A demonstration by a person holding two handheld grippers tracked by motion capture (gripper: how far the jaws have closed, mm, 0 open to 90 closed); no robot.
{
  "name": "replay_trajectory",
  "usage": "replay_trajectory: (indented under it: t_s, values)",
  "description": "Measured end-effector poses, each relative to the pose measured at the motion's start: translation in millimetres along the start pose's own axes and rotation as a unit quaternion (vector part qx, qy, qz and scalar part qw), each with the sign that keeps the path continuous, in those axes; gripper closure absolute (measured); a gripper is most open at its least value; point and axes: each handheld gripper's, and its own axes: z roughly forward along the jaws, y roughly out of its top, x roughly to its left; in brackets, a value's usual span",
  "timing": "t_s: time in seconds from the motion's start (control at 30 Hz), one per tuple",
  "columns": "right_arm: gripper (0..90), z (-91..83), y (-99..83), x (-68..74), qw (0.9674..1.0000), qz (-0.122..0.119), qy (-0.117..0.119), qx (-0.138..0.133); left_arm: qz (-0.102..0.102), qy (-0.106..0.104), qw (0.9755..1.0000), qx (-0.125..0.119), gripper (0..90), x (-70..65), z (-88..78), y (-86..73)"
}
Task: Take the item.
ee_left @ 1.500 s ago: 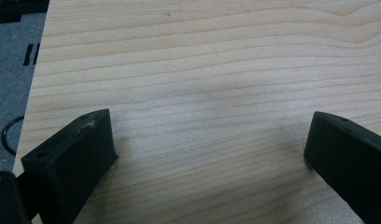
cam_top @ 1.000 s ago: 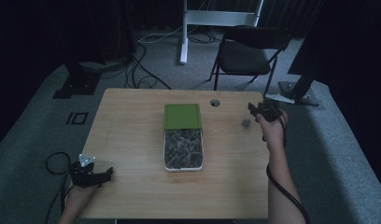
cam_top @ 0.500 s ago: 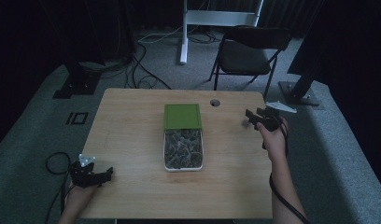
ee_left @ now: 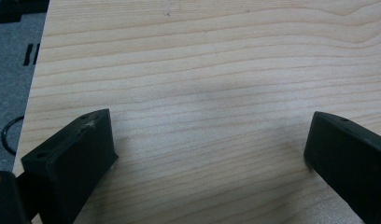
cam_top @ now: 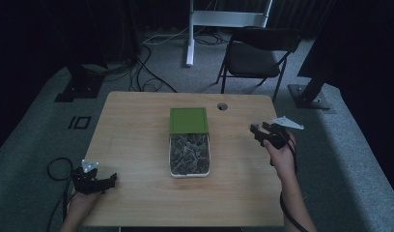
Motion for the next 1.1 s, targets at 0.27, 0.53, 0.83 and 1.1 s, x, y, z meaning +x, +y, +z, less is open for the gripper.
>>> replay_trajectory:
  t_s: [0.27, 0.53, 0.83, 1.1]
  values:
    - [36.4, -2.5, -17.2, 7.9, 0.9999, -0.007, 0.008, 0.007, 0.0, 0.0, 1.0, 0.0, 2.3, 0.0, 0.0, 0.0]
    - [35.0, -2.1, -40.7, 11.6, 0.9997, -0.001, 0.016, 0.019, 0.0, 0.0, 1.0, 0.0, 2.3, 0.0, 0.0, 0.0]
    - [31.9, -4.4, -64.0, 18.0, 0.9993, -0.008, 0.028, 0.025, 0.0, 0.0, 1.0, 0.0, 2.3, 0.0, 0.0, 0.0]
    - [30.3, -7.4, -85.0, 19.9, 0.9987, -0.013, 0.034, 0.036, 0.001, 0.0, 1.0, 0.0, 2.3, 0.1, 0.0, 0.0]
